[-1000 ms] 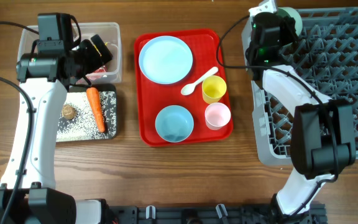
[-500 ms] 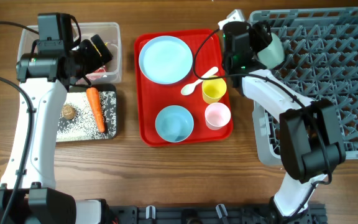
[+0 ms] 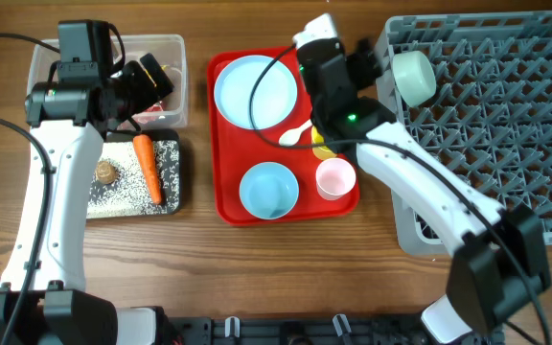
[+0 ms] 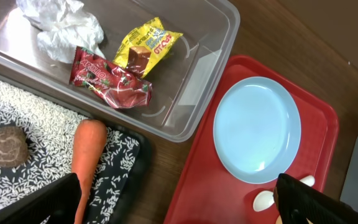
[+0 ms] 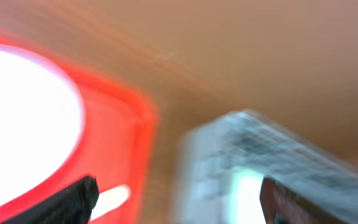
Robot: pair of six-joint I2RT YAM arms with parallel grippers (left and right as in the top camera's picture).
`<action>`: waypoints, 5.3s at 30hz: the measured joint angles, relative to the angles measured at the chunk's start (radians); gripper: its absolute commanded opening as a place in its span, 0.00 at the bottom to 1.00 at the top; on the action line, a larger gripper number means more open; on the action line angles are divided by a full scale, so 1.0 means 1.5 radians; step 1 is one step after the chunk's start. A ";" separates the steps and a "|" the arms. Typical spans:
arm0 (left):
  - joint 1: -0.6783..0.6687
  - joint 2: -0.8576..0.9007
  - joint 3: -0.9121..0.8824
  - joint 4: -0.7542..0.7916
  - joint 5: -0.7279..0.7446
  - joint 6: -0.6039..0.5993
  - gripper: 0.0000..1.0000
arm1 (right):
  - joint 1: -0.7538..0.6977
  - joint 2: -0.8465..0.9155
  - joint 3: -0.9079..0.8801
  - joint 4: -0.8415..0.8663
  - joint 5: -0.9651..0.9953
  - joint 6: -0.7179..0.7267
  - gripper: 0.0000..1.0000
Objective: Sort waste into correct bins and load items into the dishwasher rack
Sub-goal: 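Release the mint bowl and move the right gripper back to the tray, then grasp the rim of the light-blue bowl with the right gripper, then carry the light-blue bowl to the rack and place it in, then move the right gripper to the white plate and grasp its edge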
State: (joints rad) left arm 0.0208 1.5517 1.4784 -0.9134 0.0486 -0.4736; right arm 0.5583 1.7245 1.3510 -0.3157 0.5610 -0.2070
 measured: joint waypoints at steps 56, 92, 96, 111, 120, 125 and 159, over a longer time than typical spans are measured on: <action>0.000 0.000 0.000 0.000 0.000 0.000 1.00 | 0.141 0.021 -0.179 -0.165 -0.432 0.803 0.08; 0.000 0.000 0.000 0.000 0.000 0.000 1.00 | -0.212 -0.157 0.028 -0.478 0.317 0.254 0.04; 0.000 0.000 0.000 0.000 0.000 0.000 1.00 | -0.213 -0.085 0.028 -0.477 0.310 0.192 0.04; 0.000 0.000 0.000 0.000 0.000 0.000 1.00 | -0.258 0.032 0.028 -0.411 0.402 0.058 0.04; 0.000 0.000 0.000 0.000 0.000 0.000 1.00 | -0.217 0.032 0.028 -0.415 0.370 0.054 0.04; 0.000 0.000 0.000 0.000 0.000 0.000 1.00 | -0.199 0.032 0.028 -0.452 0.357 0.055 0.04; 0.000 0.000 0.000 0.001 0.000 0.000 1.00 | -0.092 -0.013 0.207 -0.579 0.038 0.230 0.88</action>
State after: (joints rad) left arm 0.0208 1.5517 1.4784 -0.9127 0.0486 -0.4740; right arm 0.4202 1.7050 1.6608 -1.1847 0.6186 0.1387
